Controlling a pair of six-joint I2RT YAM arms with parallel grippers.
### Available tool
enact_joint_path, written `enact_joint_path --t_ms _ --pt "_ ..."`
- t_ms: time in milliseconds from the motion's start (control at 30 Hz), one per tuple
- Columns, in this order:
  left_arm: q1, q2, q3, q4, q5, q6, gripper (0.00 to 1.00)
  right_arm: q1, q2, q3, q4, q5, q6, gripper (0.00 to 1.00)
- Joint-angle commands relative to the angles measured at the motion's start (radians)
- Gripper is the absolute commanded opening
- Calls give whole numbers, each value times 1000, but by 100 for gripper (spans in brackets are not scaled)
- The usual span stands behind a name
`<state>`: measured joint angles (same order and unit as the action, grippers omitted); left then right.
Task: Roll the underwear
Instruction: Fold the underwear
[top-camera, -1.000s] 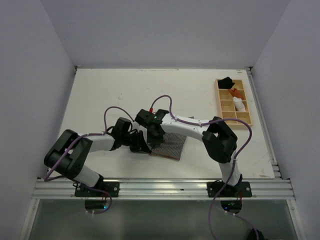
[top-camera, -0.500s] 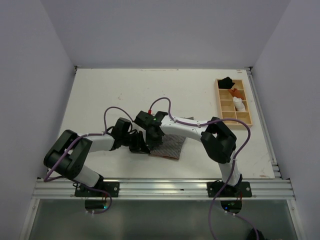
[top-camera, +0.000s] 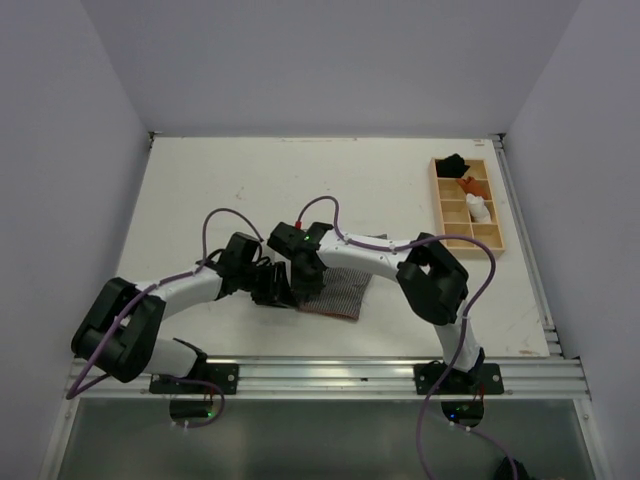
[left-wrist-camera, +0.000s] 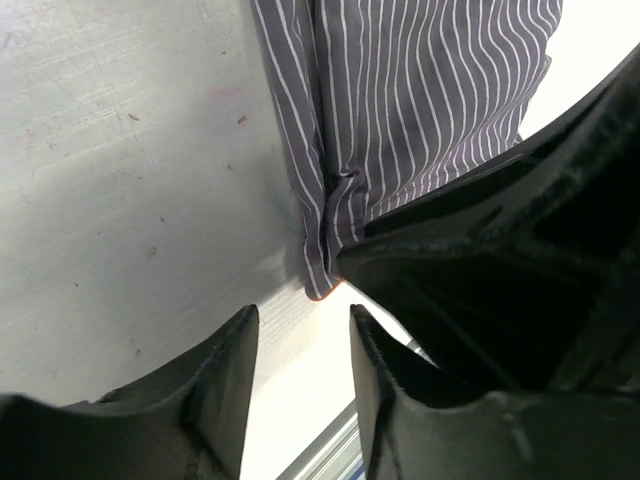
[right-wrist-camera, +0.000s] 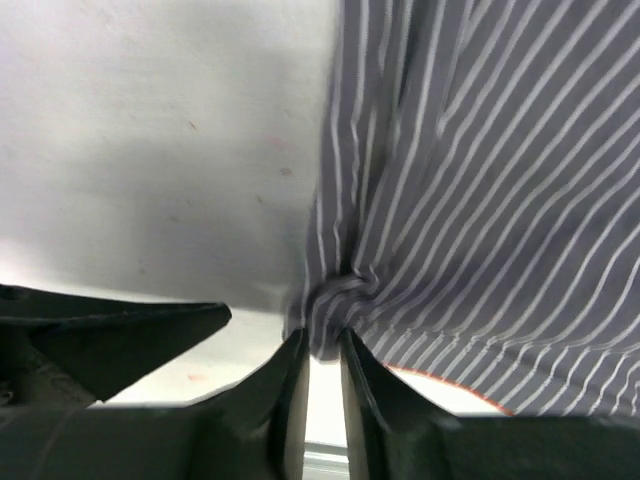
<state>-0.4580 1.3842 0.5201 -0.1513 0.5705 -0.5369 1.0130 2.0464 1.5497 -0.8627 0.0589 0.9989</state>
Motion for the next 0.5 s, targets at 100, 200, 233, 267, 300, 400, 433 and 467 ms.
enact_joint_path --t_ms 100,200,233,267,300,400,433,467 --pt "8 -19 60 -39 -24 32 51 -54 -72 75 -62 35 -3 31" --pt "5 -11 64 -22 -21 23 57 -94 -81 88 -74 41 -11 31" --pt "5 -5 70 -21 -20 23 58 -118 -83 93 -76 41 -17 31" --pt "5 -2 73 -18 -17 23 59 -132 -84 105 -79 44 -20 31" --pt "7 4 77 -17 -17 23 61 -146 -84 111 -79 45 -25 31" --pt "4 22 86 2 -9 14 65 -206 -65 157 -84 38 -58 31" --pt "4 35 89 5 -1 12 65 -232 -49 176 -91 38 -66 31" --pt "1 38 90 9 2 11 66 -241 -20 220 -101 39 -74 31"
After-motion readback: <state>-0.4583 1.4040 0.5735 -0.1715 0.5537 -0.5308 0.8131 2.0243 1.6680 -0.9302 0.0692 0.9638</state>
